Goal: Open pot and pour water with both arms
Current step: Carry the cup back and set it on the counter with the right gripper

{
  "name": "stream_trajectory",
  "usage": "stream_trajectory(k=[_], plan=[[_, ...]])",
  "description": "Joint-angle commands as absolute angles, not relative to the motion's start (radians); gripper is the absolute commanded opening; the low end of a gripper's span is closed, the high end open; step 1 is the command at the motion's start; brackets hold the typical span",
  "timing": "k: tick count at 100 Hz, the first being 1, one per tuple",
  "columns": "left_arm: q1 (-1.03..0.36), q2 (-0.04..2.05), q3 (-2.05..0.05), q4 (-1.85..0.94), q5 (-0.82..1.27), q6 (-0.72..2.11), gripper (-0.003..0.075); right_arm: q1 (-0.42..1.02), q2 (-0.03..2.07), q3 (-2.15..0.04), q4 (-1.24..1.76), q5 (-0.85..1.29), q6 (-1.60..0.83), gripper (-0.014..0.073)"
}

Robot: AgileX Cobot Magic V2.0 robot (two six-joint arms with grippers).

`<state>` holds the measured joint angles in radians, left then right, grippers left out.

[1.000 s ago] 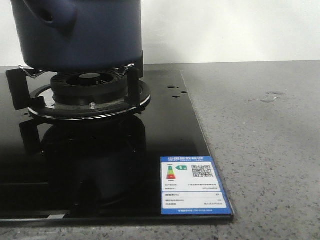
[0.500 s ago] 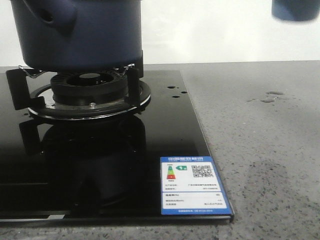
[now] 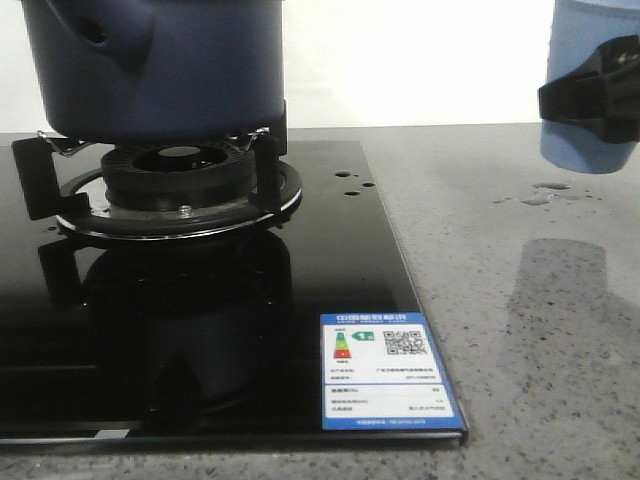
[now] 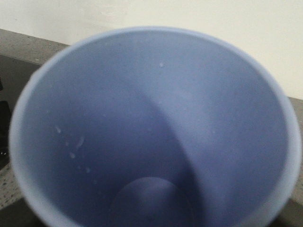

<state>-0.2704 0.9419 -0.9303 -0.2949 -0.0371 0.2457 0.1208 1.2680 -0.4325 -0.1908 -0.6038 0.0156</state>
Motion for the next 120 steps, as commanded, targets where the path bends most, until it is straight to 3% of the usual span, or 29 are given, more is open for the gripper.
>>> stream_trajectory(k=[1, 60, 84, 120], plan=[[-0.268, 0.922, -0.967, -0.292, -0.145, 0.241, 0.0372, 0.115, 1.292, -0.455, -0.178, -0.742, 0.008, 0.0303], [-0.268, 0.922, -0.967, -0.292, -0.145, 0.241, 0.0372, 0.115, 1.384, -0.455, -0.170, -0.755, 0.008, 0.0314], [-0.268, 0.922, -0.967, -0.292, -0.145, 0.241, 0.0372, 0.115, 1.382, -0.455, -0.168, -0.742, 0.008, 0.0587], [-0.268, 0.922, -0.967, -0.292, -0.145, 0.241, 0.0372, 0.115, 1.197, -0.407, -0.167, -0.622, 0.008, 0.0587]])
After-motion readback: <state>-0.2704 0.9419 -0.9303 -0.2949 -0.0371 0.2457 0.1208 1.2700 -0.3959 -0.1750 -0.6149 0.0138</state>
